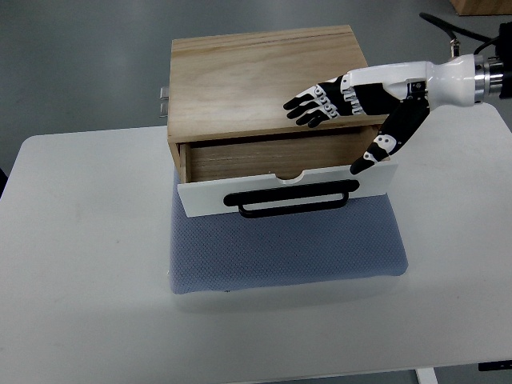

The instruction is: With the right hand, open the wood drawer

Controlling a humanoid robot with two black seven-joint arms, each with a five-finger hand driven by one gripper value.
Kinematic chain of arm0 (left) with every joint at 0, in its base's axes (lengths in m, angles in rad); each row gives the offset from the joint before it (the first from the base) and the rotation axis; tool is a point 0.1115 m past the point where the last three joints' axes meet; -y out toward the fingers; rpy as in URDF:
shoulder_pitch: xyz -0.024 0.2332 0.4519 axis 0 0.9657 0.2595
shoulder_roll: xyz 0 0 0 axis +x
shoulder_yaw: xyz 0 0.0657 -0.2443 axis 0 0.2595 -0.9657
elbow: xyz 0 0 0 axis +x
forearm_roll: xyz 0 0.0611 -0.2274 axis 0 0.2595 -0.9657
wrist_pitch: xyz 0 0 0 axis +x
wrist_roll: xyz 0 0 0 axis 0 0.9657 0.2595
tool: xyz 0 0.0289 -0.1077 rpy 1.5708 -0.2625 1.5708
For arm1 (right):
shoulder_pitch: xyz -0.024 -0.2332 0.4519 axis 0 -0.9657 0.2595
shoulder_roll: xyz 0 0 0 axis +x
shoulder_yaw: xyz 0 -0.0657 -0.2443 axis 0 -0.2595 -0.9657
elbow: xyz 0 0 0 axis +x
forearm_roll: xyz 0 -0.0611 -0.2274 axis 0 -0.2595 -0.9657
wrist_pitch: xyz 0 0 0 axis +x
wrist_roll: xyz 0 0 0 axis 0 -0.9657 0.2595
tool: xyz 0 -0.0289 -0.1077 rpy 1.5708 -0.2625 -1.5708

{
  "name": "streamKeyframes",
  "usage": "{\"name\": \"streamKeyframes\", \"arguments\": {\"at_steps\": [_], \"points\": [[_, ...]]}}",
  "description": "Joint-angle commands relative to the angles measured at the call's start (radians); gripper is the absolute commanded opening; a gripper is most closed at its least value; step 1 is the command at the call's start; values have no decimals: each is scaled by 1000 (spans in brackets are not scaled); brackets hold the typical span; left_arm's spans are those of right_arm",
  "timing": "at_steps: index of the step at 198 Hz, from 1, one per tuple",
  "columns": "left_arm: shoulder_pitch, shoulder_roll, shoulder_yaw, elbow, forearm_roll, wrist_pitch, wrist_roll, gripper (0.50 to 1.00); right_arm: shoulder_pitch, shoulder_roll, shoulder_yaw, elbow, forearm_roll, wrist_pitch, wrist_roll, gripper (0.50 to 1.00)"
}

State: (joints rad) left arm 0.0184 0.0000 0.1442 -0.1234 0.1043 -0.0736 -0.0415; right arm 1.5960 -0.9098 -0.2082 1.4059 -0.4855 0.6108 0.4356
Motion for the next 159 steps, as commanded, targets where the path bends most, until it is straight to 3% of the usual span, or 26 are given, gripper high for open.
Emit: {"name": "streamKeyframes", "arguments": {"at_steps": [1,25,49,80,112,140,159], "points": [[0,0,0,-1,0,0,0,1000,6,-50,49,-13,25,0,2,944],[0,0,0,-1,0,0,0,1000,-4,-89,96,-71,64,0,3,944],[0,0,0,-1,0,0,0,1000,-79,-80,135,-217,208,0,3,944],[0,0,0,-1,0,0,0,1000,-238,6,257,-442,406,0,2,942],[0,0,0,-1,0,0,0,1000,-392,88,408,-541,516,0,0,940],[0,0,0,-1,0,0,0,1000,-538,201,595,-659,551,-167,-15,942],[0,0,0,1,0,0,0,1000,-596,310,701,-765,555,-227,-113,942]]}}
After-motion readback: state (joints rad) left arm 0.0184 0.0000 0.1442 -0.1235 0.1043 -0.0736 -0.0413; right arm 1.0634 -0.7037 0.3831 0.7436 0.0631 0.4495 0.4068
